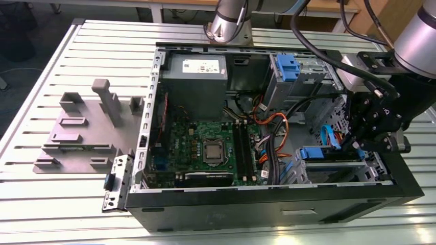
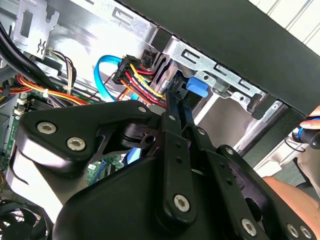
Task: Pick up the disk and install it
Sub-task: 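Insert the second disk wire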
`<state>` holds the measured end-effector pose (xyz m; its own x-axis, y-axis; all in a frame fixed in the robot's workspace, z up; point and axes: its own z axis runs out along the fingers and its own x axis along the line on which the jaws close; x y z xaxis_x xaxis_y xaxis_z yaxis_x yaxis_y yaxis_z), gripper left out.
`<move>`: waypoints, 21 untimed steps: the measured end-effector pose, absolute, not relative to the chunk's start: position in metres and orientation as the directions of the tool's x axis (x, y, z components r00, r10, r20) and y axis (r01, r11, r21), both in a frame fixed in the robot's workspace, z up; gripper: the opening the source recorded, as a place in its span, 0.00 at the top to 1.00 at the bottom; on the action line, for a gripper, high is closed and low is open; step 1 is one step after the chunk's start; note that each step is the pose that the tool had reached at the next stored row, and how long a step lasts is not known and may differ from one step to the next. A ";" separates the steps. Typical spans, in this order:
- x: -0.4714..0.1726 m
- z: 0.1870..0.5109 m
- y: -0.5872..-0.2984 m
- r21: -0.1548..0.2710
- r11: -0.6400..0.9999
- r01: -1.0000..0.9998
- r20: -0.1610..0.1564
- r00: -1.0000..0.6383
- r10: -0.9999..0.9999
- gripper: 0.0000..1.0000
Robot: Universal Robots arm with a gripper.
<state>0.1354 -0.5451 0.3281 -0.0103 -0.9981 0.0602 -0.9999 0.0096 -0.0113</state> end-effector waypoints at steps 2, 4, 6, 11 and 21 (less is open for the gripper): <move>0.135 0.328 -0.545 -0.011 0.010 -1.000 0.060 -0.010 -0.998 0.83; 0.135 0.328 -0.545 -0.011 0.010 -1.000 0.060 -0.010 -0.998 0.76; 0.135 0.328 -0.545 -0.011 0.010 -1.000 0.060 -0.010 -0.998 0.76; 0.135 0.334 -0.545 -0.011 0.010 -1.000 0.060 -0.010 -0.998 0.76; 0.135 0.357 -0.545 -0.011 0.010 -1.000 0.060 -0.010 -0.998 0.76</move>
<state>0.1354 -0.5451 0.3573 -0.0103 -0.9981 0.0603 -0.9999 0.0096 -0.0113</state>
